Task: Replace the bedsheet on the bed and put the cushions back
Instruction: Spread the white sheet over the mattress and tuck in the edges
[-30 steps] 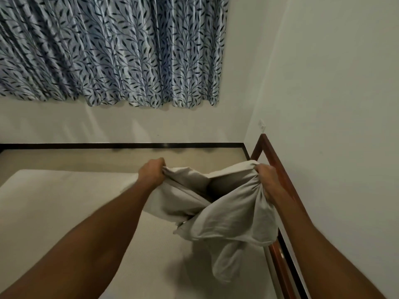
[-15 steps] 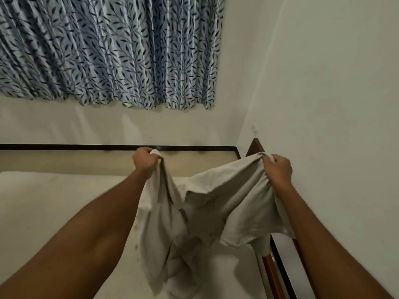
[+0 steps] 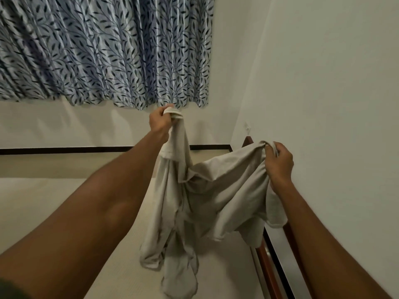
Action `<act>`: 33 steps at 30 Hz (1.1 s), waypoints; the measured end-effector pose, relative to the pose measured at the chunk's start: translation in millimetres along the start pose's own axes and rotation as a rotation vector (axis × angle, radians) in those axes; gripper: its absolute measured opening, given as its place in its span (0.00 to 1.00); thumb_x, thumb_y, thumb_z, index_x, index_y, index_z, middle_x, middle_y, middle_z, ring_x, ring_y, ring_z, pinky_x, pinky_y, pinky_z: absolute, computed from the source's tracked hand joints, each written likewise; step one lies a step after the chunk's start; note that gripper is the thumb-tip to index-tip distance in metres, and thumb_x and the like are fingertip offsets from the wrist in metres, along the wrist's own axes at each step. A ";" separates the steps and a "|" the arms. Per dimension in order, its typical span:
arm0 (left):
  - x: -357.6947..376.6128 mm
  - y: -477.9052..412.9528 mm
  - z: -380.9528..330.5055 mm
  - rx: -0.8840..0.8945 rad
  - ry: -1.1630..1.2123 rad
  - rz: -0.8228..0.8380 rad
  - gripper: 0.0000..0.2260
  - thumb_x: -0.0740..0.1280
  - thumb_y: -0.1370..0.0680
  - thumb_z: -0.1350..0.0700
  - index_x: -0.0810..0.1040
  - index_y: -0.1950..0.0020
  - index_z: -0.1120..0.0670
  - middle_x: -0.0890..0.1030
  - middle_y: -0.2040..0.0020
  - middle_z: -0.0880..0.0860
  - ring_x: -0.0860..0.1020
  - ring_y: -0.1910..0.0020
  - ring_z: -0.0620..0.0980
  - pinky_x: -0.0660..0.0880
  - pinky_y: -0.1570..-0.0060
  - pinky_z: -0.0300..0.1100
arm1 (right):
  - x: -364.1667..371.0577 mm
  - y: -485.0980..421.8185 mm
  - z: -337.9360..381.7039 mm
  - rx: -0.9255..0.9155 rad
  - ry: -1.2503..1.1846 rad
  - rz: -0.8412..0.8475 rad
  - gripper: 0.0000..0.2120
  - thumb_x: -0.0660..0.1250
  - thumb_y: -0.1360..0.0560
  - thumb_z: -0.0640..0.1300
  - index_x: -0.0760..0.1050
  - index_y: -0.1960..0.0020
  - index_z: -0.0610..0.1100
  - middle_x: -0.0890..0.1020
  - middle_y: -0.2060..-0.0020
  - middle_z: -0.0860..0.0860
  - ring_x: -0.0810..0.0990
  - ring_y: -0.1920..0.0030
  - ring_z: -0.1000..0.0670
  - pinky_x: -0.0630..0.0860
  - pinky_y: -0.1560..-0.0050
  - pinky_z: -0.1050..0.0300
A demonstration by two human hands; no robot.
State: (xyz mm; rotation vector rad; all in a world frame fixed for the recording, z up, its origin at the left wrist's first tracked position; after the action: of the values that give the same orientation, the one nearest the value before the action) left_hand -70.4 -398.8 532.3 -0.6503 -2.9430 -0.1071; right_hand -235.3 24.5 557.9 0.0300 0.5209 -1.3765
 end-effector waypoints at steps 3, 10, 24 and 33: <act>29.3 3.7 -15.2 0.088 -0.048 0.099 0.11 0.63 0.17 0.64 0.82 0.41 0.53 0.83 0.42 0.54 0.82 0.42 0.53 0.81 0.41 0.46 | -5.2 -2.4 4.9 -0.011 -0.010 -0.018 0.07 0.65 0.17 0.46 0.81 0.45 0.46 0.81 0.53 0.53 0.78 0.50 0.51 0.70 0.47 0.60; 62.3 98.4 82.8 -0.288 -0.643 0.578 0.19 0.68 0.18 0.51 0.72 0.33 0.62 0.80 0.40 0.63 0.83 0.48 0.62 0.81 0.44 0.64 | 43.2 23.9 -20.4 0.129 0.115 0.218 0.13 0.67 0.19 0.52 0.83 0.39 0.49 0.85 0.44 0.51 0.81 0.43 0.47 0.77 0.37 0.52; 83.0 252.1 173.5 -0.761 0.008 0.808 0.26 0.67 0.22 0.39 0.78 0.30 0.53 0.80 0.32 0.59 0.77 0.32 0.61 0.79 0.40 0.59 | 144.2 101.1 -38.3 0.525 -0.118 0.712 0.19 0.64 0.18 0.58 0.84 0.48 0.43 0.88 0.53 0.44 0.85 0.47 0.44 0.79 0.39 0.48; 42.9 203.7 147.7 -0.604 -0.132 0.260 0.05 0.63 0.23 0.63 0.77 0.49 0.59 0.80 0.54 0.61 0.79 0.54 0.57 0.76 0.54 0.45 | 138.7 130.8 -51.7 0.780 -0.614 0.730 0.16 0.62 0.17 0.53 0.77 0.35 0.44 0.87 0.45 0.41 0.87 0.48 0.43 0.83 0.50 0.48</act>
State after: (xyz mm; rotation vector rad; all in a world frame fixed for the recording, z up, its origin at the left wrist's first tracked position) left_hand -38.6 -182.5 400.6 -1.1406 -2.8998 -0.9833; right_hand -116.3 -59.6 424.4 0.3804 -0.5282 -0.7277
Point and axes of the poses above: each hand's wrist, its own y-axis away from the middle knuckle, its own x-axis out of the palm, z = x × y, the point moved 10 cm from there along -y, towards the middle knuckle
